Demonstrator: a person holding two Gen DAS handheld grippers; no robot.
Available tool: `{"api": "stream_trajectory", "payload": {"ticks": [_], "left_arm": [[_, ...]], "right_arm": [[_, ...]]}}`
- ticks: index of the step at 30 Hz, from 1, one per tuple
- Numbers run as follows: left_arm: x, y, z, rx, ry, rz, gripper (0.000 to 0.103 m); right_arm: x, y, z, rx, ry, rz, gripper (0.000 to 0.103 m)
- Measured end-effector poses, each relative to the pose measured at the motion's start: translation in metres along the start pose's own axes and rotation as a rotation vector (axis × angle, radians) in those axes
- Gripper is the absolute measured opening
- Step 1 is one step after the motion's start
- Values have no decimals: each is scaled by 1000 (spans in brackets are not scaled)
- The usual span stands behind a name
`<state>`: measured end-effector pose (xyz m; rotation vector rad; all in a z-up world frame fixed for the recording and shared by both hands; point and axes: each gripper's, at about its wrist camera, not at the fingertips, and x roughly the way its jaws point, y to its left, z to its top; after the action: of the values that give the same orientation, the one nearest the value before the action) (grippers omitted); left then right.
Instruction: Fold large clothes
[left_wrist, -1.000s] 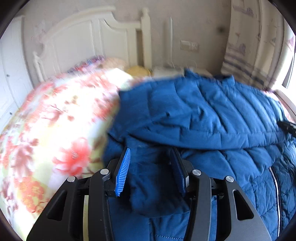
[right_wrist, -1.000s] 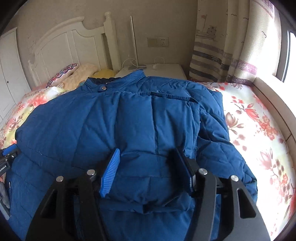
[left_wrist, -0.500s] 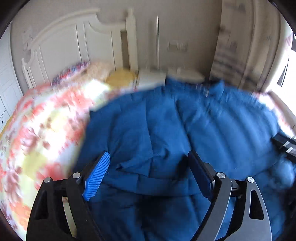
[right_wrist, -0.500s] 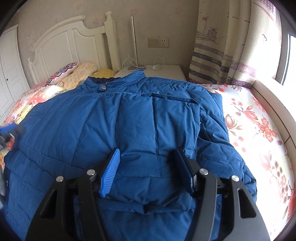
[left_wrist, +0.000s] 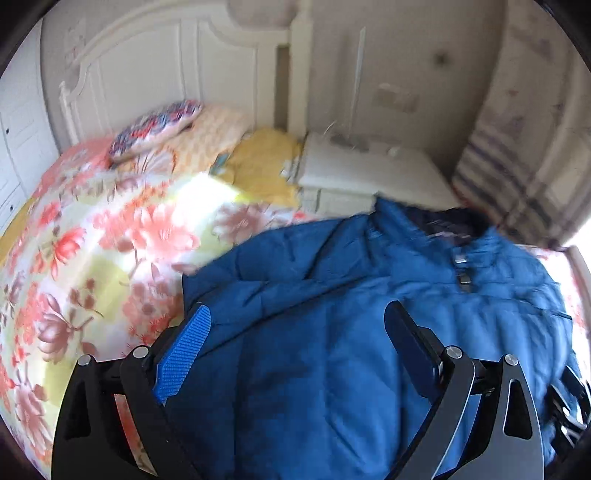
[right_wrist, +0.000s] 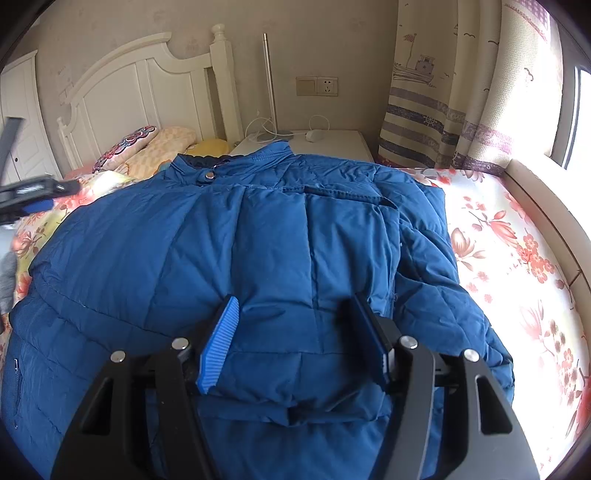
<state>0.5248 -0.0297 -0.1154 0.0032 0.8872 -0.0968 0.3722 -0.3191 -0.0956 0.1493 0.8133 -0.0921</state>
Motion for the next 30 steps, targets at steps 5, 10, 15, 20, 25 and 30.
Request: {"api": "stream_trajectory", "payload": {"ticks": [5, 10, 15, 20, 25, 30], "left_arm": [[35, 4, -19, 12, 40, 27, 96], [-2, -3, -19, 15, -63, 59, 95], [-60, -31, -49, 131, -141, -66, 96], [-22, -47, -89, 238, -65, -45, 99], [-19, -40, -87, 209, -60, -73, 99], [-17, -38, -87, 195, -55, -92, 99]], "right_arm": [[2, -1, 1, 9, -1, 18, 62], [2, -4, 2, 23, -2, 35, 63], [2, -4, 1, 24, -2, 37, 63], [1, -4, 1, 21, -5, 36, 63], [-1, -2, 2, 13, -20, 27, 64], [-32, -14, -1, 98, -186, 24, 64]]}}
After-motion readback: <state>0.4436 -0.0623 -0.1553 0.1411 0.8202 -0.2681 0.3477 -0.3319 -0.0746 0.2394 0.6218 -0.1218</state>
